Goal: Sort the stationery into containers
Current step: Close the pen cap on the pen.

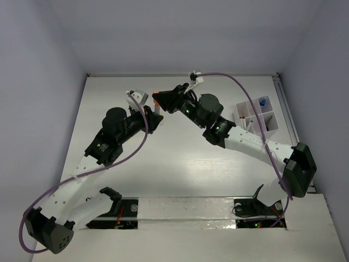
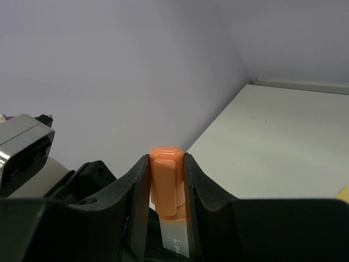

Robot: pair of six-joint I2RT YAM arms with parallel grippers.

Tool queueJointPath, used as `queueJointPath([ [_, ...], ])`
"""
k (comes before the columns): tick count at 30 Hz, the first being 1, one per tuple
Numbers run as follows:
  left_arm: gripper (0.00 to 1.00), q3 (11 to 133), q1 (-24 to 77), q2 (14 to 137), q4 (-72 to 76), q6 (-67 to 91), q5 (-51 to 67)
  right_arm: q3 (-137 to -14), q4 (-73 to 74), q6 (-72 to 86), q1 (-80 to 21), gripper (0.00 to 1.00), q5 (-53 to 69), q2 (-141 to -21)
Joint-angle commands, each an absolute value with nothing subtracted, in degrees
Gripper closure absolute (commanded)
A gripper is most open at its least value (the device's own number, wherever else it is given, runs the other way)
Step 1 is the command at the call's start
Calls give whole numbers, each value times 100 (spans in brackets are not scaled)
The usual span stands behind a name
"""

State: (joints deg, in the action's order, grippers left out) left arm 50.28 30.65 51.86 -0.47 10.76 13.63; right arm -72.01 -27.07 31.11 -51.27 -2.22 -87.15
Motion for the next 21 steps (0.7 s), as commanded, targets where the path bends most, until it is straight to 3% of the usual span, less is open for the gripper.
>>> queueJointPath([
  [1,100,5177,3059,4940,334,1081,1248,-6953,-3260,3173,-5282,100,-325,-8710],
  [9,100,5115,3059,4851,413,1134,1186,-6539,-3507,3287,-5282,100,-650,-8578],
  [21,100,5124,3059,4904,413,1125,1169,-6293,-3059,3436,-5502,100,-44,-8561],
])
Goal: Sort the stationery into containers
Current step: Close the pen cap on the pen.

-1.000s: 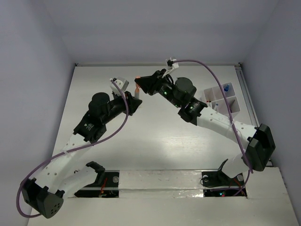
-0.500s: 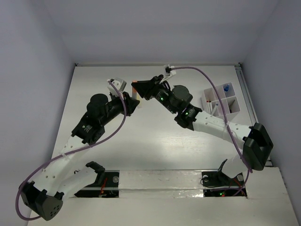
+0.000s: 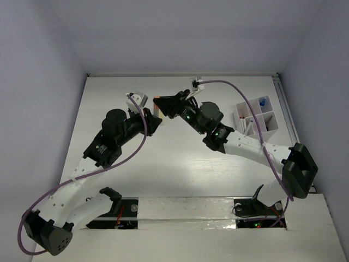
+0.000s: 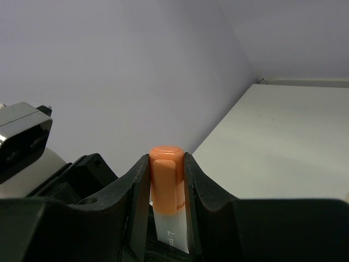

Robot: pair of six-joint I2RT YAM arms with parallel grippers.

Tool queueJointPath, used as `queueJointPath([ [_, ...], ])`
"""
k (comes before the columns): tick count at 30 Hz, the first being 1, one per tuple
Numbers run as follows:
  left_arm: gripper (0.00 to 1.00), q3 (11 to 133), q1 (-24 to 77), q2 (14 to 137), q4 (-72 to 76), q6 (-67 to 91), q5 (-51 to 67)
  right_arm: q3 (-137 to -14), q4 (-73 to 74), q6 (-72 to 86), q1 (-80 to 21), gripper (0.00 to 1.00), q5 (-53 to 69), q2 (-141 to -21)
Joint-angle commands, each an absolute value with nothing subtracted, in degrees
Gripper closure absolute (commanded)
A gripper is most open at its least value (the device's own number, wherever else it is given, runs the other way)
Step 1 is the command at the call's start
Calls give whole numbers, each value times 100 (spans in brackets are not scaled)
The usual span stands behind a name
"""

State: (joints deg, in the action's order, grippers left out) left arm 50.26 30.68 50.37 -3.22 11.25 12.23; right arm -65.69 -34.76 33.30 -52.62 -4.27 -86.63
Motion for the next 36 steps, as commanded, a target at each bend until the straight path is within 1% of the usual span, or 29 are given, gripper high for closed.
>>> queueJointPath([
  [1,100,5124,3059,4922,413,1125,1186,-6145,-3032,3454,-5563,100,-35,-8526],
  [5,100,5124,3059,4922,413,1125,1169,-5741,-2909,3437,-5616,100,-184,-8377],
  [8,100,5115,3059,4922,439,1160,1186,-5573,-2971,3279,-5704,100,-615,-8323],
  [12,100,5124,3059,4992,475,1187,1248,-5791,-2884,2744,-6108,100,-1160,-8463],
  [22,100,5238,3059,4913,501,1142,1055,-5705,-2532,3102,-6108,100,-459,-8552],
  [31,100,5853,3059,5132,378,1230,940,-4527,-2742,3542,-6223,100,-202,-8350],
  [36,100,6292,3348,5580,282,1169,897,-4035,-3075,3902,-6433,100,-114,-8376],
])
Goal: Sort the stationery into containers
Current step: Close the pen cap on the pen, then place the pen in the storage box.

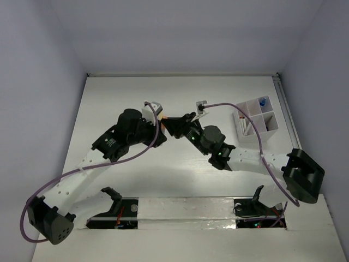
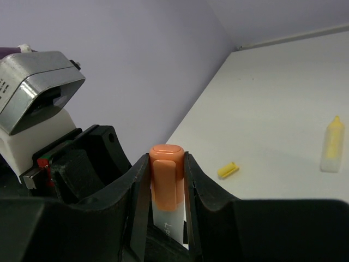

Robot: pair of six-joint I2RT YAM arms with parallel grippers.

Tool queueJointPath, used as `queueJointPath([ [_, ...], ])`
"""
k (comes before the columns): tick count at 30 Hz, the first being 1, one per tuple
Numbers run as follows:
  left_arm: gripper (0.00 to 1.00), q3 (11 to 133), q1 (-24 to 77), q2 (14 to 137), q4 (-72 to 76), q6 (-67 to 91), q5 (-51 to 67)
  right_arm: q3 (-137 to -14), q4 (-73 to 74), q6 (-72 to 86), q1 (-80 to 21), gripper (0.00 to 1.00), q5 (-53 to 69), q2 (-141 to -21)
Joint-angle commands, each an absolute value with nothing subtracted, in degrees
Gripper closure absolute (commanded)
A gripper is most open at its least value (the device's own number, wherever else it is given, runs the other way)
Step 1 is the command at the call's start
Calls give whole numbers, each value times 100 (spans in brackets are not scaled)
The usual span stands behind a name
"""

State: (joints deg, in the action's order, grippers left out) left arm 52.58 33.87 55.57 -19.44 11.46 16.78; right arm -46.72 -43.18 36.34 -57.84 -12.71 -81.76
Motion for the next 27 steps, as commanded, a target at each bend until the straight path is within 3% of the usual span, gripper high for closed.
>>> queueJointPath([
  [1,100,6363,3401,5703,255,1134,836,-3904,-3181,3946,-6434,100,-114,-8367],
  [12,100,6021,3639,5766,220,1309,791,-4218,-2339,3683,-6319,100,-1477,-7226],
  [13,96,5977,3639,5740,168,1301,782,-4314,-2086,3639,-6267,100,-1772,-7155],
  [14,83,5950,3639,5696,115,1266,826,-4394,-1996,3578,-6267,100,-1897,-7085],
  [18,57,5898,3639,5651,-341,1178,1037,-4781,-1696,3332,-5758,100,-2346,-6917],
  [24,41,5442,3691,5002,-449,1160,1090,-5334,-1372,3121,-4045,100,-2065,-6829],
  [27,31,5222,3691,4589,-466,1143,976,-5344,-1117,2770,-3596,100,-2670,-6768],
])
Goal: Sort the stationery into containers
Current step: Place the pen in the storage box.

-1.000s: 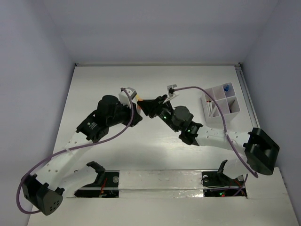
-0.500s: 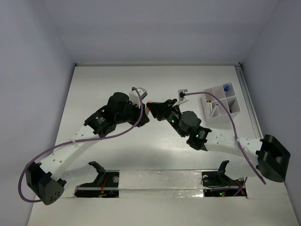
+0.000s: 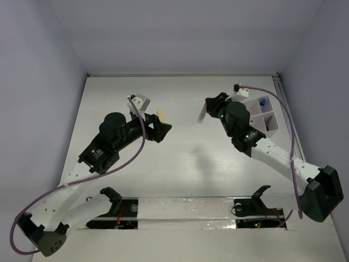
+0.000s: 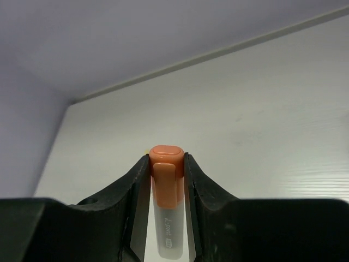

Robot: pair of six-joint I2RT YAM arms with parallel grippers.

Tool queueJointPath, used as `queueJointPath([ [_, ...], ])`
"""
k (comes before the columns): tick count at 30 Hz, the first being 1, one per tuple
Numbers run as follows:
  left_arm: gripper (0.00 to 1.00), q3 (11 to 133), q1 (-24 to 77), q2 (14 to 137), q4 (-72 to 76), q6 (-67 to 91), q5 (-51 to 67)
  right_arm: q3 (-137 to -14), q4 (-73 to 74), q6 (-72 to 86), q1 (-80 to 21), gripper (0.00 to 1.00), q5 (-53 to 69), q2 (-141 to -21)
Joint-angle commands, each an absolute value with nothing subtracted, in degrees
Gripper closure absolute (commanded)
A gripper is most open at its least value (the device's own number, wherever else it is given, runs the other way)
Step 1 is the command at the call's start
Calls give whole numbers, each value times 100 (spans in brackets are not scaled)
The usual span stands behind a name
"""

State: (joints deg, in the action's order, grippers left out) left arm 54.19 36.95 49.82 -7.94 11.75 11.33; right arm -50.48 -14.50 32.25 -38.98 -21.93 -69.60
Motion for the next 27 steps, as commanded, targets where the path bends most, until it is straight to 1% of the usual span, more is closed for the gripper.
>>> queueJointPath([
  [1,29,5160,3691,4510,-466,1116,958,-5344,-864,2638,-3499,100,-3211,-6750],
  [2,20,5107,3691,4361,-483,1073,932,-5318,-748,2524,-3402,100,-3513,-6715],
  [3,5,5011,3691,4307,-518,1037,932,-5265,-625,2340,-3140,100,-3785,-6706],
  [5,1,4922,3691,4193,-615,897,940,-5195,-257,2224,-2779,100,-4190,-6645],
  [6,1,4878,3691,4166,-650,862,949,-5125,-142,2128,-2421,100,-4314,-6540],
  [9,1,4598,3691,3965,-625,817,976,-4984,-18,1839,-1796,100,-4955,-6329],
  [12,1,4334,3691,3657,-449,922,1019,-4975,-26,1592,-1495,100,-5237,-6337],
  [16,1,4315,3691,3349,-360,914,1063,-4992,-490,960,-1380,100,-5879,-6678],
  [18,1,4315,3691,3226,-378,914,1116,-4957,-659,695,-1380,100,-6002,-6802],
  [21,1,4298,3691,3103,-413,923,1064,-4861,-975,265,-1327,100,-6038,-6934],
  [27,1,4324,3744,3015,-475,932,747,-4589,-1423,-95,-1327,100,-6074,-7031],
])
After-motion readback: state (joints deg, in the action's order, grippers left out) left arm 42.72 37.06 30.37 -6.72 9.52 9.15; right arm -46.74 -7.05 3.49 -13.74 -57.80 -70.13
